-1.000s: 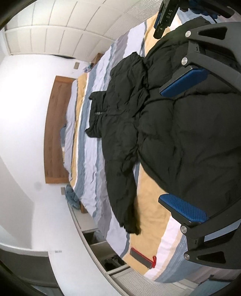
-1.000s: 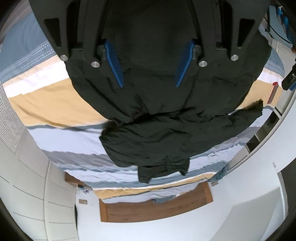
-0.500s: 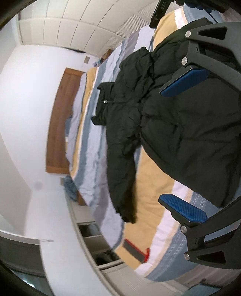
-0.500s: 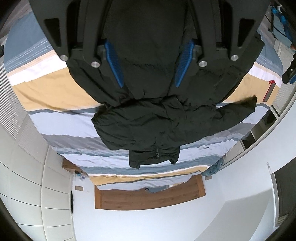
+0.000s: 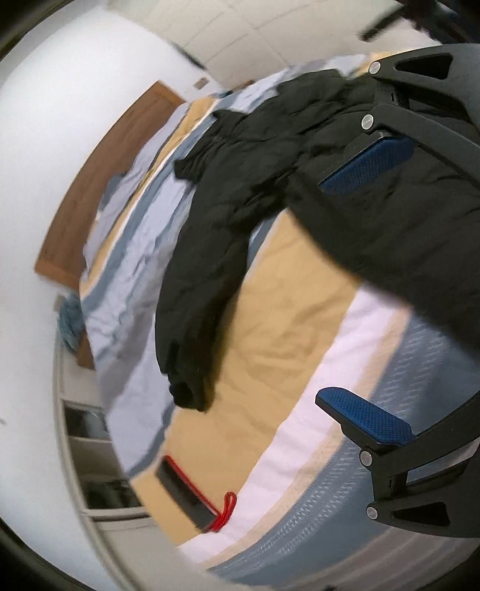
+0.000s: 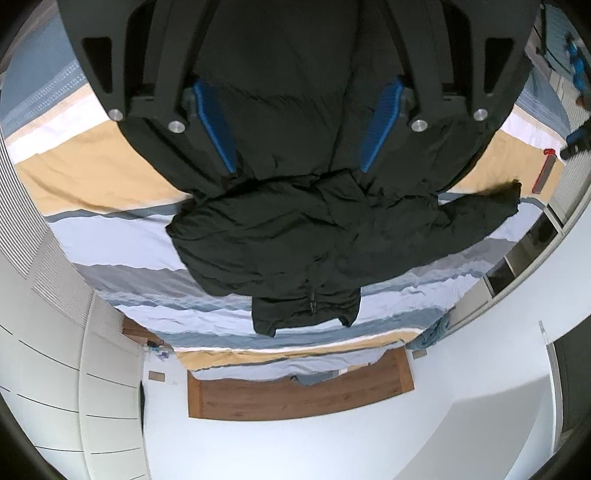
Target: Fold large clothes
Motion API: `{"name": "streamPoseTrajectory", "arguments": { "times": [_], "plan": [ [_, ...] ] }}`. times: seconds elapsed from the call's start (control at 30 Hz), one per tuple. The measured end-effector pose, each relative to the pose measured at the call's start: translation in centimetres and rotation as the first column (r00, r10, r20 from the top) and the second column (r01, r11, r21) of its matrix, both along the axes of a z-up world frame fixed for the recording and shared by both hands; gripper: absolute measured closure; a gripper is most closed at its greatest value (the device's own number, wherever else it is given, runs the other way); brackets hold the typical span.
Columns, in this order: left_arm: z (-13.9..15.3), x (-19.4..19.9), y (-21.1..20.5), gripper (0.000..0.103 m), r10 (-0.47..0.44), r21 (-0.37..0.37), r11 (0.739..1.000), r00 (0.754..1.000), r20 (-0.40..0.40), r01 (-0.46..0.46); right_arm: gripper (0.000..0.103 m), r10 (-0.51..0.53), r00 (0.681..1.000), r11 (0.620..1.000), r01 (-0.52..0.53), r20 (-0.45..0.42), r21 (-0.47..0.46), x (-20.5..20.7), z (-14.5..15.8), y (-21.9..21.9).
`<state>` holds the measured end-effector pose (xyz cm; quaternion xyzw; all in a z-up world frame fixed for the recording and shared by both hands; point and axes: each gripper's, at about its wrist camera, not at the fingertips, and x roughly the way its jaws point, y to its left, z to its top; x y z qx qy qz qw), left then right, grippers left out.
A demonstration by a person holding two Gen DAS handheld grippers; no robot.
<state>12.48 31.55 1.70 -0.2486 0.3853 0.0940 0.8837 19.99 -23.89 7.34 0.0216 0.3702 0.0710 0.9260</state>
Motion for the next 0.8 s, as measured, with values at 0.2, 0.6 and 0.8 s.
{"name": "streamPoseTrajectory", "arguments": {
  "times": [0.2, 0.6, 0.8],
  "plan": [
    [-3.6, 6.4, 7.9, 0.002, 0.102, -0.157, 0.982, 0.994, -0.049, -0.109, 0.035, 0.001, 0.999, 0.999, -0.003, -0.053, -0.032, 2.4, -2.2, 0.5],
    [-10.8, 15.2, 15.6, 0.02, 0.256, -0.553, 0.798, 0.966, -0.047, -0.239, 0.035, -0.088, 0.992, 0.993, 0.079, -0.096, -0.093, 5.6, -4.2, -2.7],
    [-13.9, 16.4, 15.9, 0.083, 0.301, -0.657, 0.702, 0.951, -0.076, -0.275, 0.035, -0.084, 0.99, 0.991, 0.071, -0.113, -0.117, 6.6, -5.2, -2.8]
  ]
}}
